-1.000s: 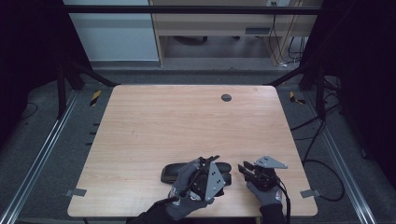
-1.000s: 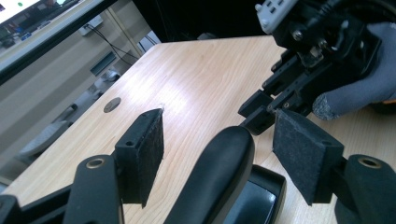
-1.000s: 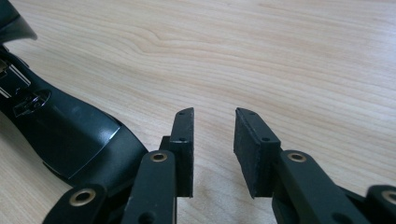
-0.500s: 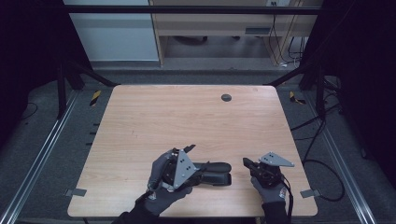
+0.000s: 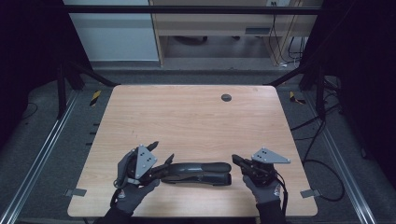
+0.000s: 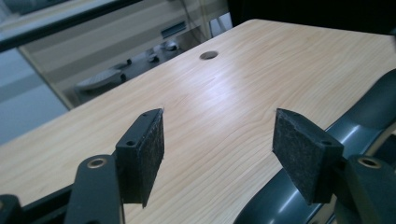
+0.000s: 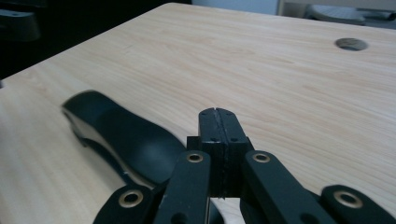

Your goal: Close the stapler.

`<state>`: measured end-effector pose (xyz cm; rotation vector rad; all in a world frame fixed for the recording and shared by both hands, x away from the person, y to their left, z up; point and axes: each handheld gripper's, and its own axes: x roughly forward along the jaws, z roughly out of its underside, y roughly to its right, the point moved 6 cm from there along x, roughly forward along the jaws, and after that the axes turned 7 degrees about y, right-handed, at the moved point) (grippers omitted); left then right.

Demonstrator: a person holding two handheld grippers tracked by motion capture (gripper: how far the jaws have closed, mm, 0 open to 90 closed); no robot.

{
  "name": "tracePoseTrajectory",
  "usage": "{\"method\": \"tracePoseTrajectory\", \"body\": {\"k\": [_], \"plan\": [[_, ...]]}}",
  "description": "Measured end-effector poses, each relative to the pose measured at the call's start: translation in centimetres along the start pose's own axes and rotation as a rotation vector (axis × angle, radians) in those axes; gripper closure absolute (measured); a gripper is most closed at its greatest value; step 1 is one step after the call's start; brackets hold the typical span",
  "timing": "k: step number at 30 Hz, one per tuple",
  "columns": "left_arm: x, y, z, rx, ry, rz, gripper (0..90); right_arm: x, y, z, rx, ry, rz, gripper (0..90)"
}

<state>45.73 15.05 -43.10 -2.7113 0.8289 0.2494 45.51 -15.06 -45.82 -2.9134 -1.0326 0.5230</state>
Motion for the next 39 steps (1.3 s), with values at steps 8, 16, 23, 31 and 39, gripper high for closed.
{"method": "tracePoseTrajectory", "body": {"k": [8,16,23,31,39], "plan": [[-1.2,-3.0,2.8,-0.067,-0.035,-0.06,34.0,0.6,-2.0,-0.1,-0.017,-0.022,-0.057,90.0],[-1.8,-4.5,5.4,-0.089,-0.089,-0.091,34.1,0.6,-2.7,0.3,-0.017,-0.027,-0.068,90.0],[-2.5,-5.2,7.0,-0.107,-0.113,-0.113,34.1,1.0,-2.4,1.7,0.003,-0.062,-0.028,90.0],[-2.7,-5.8,7.8,-0.126,-0.119,-0.133,34.2,1.1,-2.3,2.6,0.013,-0.05,-0.007,90.0],[-2.7,-5.8,7.9,-0.118,-0.123,-0.136,34.3,1.2,-2.3,2.6,0.0,-0.039,0.008,90.0]]}}
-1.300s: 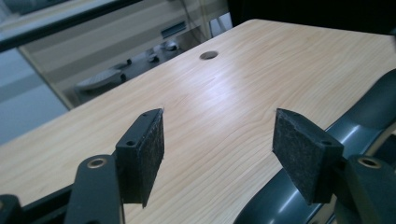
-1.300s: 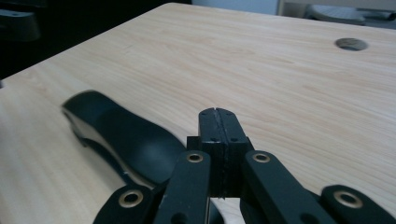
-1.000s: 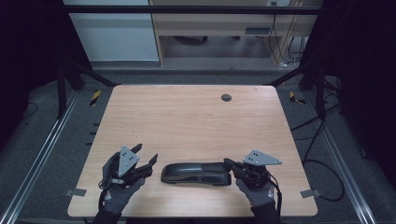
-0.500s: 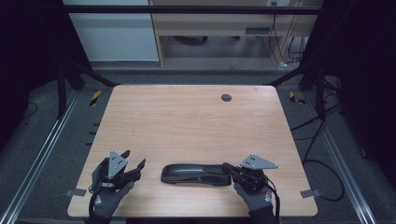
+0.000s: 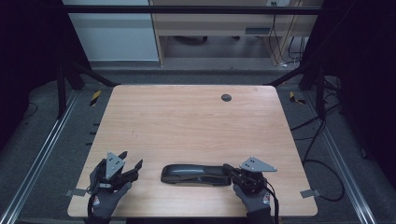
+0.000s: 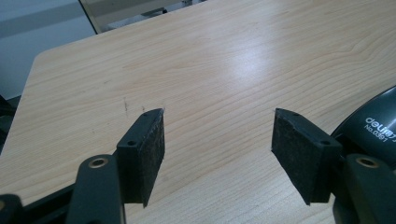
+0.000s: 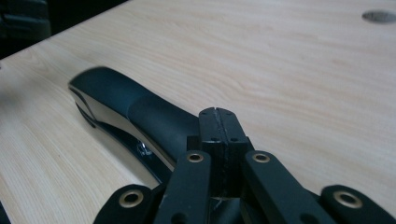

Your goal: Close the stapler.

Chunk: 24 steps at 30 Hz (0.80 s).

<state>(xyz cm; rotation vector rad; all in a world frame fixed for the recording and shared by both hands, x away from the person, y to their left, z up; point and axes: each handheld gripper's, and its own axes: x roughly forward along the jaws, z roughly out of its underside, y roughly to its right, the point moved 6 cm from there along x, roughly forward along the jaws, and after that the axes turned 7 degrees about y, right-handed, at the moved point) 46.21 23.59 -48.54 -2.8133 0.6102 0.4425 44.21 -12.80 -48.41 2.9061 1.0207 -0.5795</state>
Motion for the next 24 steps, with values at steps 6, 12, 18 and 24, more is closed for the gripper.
{"method": "tracePoseTrajectory", "body": {"k": [6,12,18,24], "plan": [[0.1,-0.2,0.3,-0.006,-0.011,0.002,34.2,-0.5,-0.2,-1.7,-0.018,0.033,-0.018,85.2],[0.4,-0.4,1.0,-0.011,-0.036,0.008,33.5,-1.1,2.8,-1.8,0.012,0.069,0.087,71.1],[1.0,-0.8,2.0,-0.024,-0.078,0.017,32.6,-1.6,8.6,0.9,0.063,-0.024,0.202,54.3],[1.5,-1.6,2.9,-0.032,-0.115,0.016,30.8,-2.3,12.5,3.7,0.085,-0.118,0.274,44.5]]}}
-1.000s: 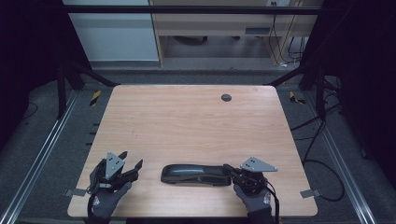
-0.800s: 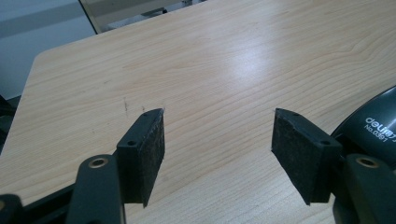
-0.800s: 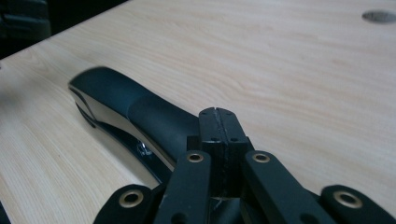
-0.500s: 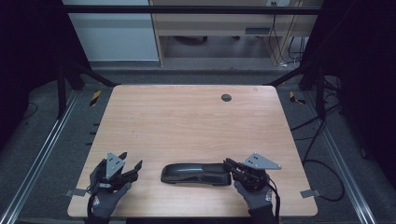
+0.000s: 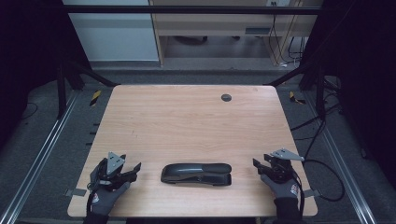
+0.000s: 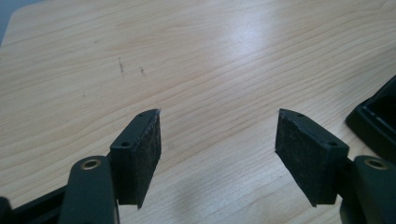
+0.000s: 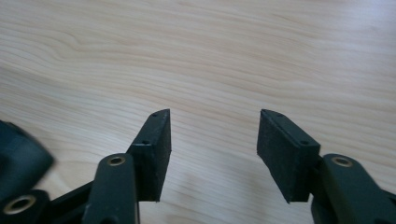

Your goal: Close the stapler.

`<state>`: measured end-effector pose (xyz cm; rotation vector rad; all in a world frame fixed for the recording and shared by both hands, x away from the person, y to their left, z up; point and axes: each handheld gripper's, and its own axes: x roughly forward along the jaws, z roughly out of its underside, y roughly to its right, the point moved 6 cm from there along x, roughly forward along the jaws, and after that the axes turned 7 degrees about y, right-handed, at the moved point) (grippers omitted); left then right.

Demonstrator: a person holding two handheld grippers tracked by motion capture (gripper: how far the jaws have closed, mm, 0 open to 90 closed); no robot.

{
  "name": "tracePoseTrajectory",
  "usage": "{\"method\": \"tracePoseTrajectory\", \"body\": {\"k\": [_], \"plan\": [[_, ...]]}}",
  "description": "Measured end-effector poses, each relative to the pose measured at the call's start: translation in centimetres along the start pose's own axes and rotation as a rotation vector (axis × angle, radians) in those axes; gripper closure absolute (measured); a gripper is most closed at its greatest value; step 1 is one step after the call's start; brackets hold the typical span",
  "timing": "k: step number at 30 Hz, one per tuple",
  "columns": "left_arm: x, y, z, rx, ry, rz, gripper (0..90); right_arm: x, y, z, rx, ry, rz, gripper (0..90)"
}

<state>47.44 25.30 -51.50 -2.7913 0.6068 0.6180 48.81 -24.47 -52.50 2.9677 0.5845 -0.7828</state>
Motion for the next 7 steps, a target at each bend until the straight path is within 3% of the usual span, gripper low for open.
{"method": "tracePoseTrajectory", "body": {"k": [3,7], "plan": [[0.1,-0.6,0.3,-0.01,-0.01,-0.009,30.1,-0.1,1.4,0.6,-0.026,-0.036,0.04,39.9],[0.2,-1.3,0.8,-0.023,-0.023,-0.018,28.0,-0.5,2.9,1.2,-0.014,-0.025,0.06,37.2]]}}
